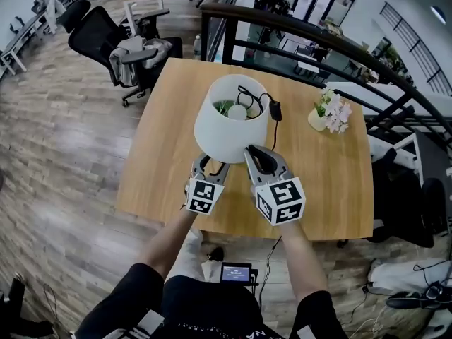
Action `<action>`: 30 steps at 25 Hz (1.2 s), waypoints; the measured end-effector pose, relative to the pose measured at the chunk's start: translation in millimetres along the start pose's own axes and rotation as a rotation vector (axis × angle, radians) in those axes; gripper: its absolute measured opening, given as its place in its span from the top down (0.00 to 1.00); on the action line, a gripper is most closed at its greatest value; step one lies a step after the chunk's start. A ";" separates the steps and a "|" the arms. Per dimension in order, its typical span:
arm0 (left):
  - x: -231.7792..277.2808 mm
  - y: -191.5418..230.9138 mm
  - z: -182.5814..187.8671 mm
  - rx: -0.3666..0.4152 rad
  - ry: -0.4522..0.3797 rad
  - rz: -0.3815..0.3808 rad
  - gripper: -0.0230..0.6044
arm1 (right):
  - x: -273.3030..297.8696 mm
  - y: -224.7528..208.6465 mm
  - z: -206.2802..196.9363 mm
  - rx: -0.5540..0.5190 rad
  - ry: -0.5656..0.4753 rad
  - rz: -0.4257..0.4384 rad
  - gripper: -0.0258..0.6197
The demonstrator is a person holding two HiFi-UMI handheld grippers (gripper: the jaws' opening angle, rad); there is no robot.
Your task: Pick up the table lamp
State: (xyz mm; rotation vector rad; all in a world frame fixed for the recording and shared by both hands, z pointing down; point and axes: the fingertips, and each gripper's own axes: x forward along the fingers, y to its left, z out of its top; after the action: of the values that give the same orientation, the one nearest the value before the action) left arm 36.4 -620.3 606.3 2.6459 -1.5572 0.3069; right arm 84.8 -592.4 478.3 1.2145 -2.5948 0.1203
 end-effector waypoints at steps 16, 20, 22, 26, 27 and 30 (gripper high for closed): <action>78.7 17.5 32.3 0.009 -0.297 0.067 0.67 | 23.3 -22.3 -2.0 0.014 -0.061 0.014 0.89; 89.0 24.3 44.1 -0.001 -0.356 0.089 0.67 | 27.4 -30.1 -1.4 0.020 -0.073 -0.003 0.89; 93.6 26.8 48.5 -0.007 -0.371 0.086 0.67 | 29.6 -33.2 -0.3 0.019 -0.080 -0.011 0.89; 105.3 27.4 51.4 -0.007 -0.363 0.060 0.69 | 32.1 -34.7 2.6 0.016 -0.090 -0.012 0.89; 107.4 28.0 51.8 -0.008 -0.361 0.056 0.69 | 33.2 -33.6 2.9 0.012 -0.093 -0.012 0.89; 110.1 33.4 53.4 -0.028 -0.362 0.068 0.74 | 35.4 -33.2 3.9 0.005 -0.102 -0.014 0.89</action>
State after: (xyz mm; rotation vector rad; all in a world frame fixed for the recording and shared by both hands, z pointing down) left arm 66.9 -739.2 574.2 2.7445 -1.7297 -0.2044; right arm 87.7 -640.7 483.1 1.2725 -2.6735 0.0638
